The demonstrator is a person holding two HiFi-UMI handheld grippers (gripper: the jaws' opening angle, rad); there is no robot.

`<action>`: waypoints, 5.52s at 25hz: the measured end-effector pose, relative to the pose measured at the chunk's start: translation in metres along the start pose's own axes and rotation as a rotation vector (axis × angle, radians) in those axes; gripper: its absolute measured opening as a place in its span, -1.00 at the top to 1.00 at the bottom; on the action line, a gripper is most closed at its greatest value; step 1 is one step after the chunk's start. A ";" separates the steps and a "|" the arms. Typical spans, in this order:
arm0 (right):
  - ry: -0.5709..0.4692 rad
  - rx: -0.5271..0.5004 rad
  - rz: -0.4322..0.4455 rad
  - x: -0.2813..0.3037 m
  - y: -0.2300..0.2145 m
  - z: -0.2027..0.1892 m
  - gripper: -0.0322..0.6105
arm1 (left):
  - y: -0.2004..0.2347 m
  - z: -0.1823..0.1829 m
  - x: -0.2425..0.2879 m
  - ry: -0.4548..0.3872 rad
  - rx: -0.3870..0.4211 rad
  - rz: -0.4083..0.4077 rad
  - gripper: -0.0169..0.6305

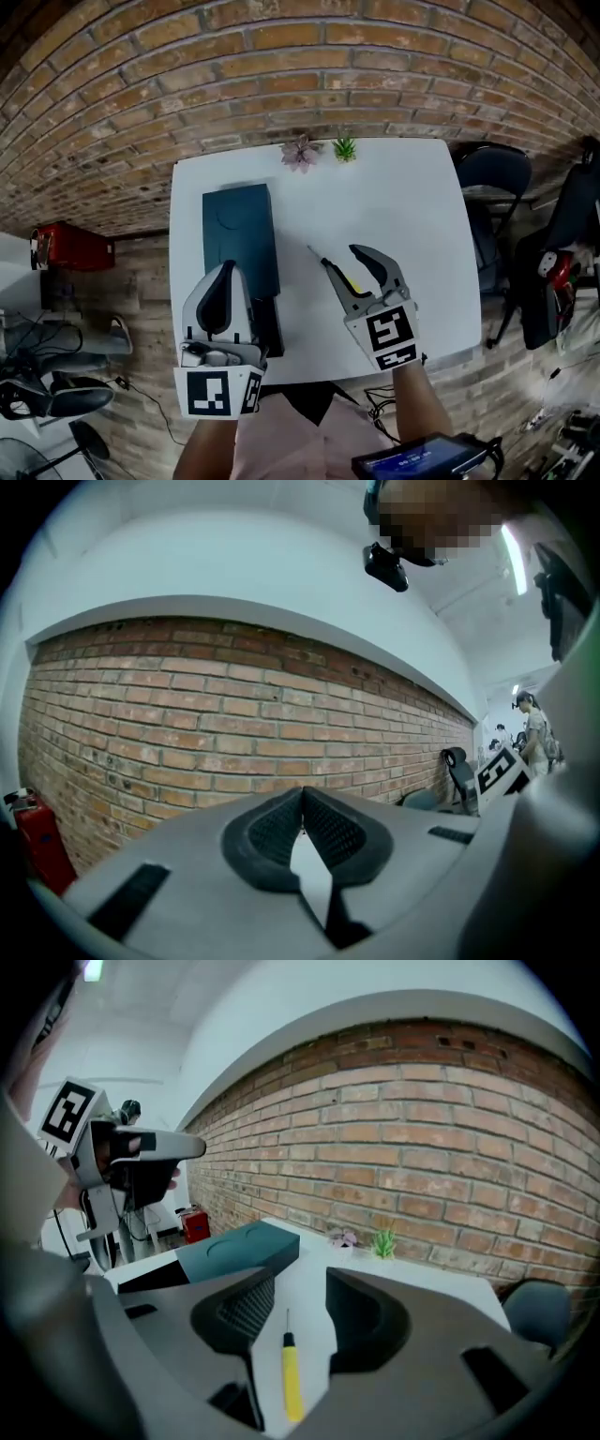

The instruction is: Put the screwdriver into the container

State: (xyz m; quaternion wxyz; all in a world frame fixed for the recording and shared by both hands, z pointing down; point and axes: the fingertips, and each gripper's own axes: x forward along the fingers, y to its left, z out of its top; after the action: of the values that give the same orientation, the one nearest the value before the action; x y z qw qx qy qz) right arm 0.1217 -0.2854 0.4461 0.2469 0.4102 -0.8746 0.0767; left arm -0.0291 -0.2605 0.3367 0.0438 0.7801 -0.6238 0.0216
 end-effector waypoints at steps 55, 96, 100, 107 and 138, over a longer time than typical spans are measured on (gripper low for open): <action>0.212 0.119 0.034 0.020 0.008 -0.093 0.65 | -0.002 -0.023 0.004 0.035 -0.020 -0.025 0.91; 0.033 -0.097 0.179 -0.053 0.152 0.051 0.65 | 0.058 0.065 -0.180 -0.197 0.067 0.232 0.91; 0.070 -0.087 0.170 -0.045 0.173 0.043 0.65 | 0.077 0.058 -0.191 -0.177 0.056 0.218 0.91; 0.168 -0.056 0.145 -0.039 0.201 0.001 0.65 | 0.096 0.030 -0.203 -0.120 0.021 0.176 0.91; 0.435 0.009 0.111 0.010 0.222 -0.092 0.65 | 0.133 -0.040 -0.181 0.021 -0.048 0.087 0.91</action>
State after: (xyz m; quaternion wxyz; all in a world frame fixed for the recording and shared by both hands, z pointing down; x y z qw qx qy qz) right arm -0.0177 -0.1167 0.5457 0.4233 0.3364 -0.8216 0.1806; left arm -0.1977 -0.1100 0.3656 0.0680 0.7507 -0.6569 0.0167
